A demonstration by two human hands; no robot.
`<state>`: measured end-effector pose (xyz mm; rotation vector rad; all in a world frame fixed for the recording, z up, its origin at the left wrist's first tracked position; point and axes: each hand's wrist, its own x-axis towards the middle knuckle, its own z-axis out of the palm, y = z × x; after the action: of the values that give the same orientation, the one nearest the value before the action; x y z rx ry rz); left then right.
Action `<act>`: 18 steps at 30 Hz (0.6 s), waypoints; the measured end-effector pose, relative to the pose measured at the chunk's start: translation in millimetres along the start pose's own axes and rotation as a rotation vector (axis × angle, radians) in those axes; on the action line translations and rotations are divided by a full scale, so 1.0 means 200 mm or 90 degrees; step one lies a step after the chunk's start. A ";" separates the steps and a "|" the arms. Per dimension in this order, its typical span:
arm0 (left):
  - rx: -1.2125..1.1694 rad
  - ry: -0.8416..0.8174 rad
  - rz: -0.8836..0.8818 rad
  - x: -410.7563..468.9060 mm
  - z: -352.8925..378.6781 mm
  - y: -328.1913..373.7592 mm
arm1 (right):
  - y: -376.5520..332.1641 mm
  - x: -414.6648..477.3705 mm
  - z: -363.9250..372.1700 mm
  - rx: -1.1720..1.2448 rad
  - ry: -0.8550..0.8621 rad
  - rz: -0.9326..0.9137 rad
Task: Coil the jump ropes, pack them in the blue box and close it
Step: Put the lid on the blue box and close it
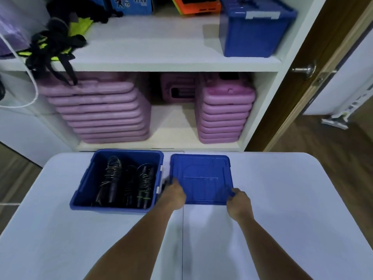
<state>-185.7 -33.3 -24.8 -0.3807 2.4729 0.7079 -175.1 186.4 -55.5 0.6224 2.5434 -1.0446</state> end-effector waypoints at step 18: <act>-0.291 0.211 0.056 -0.23 -0.21 0.25 | -0.20 -0.03 -0.32 0.464 0.254 -0.004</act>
<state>-184.8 -10.1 51.1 -0.5999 2.6278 1.3486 -198.0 206.3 13.6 1.0922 2.4146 -2.0495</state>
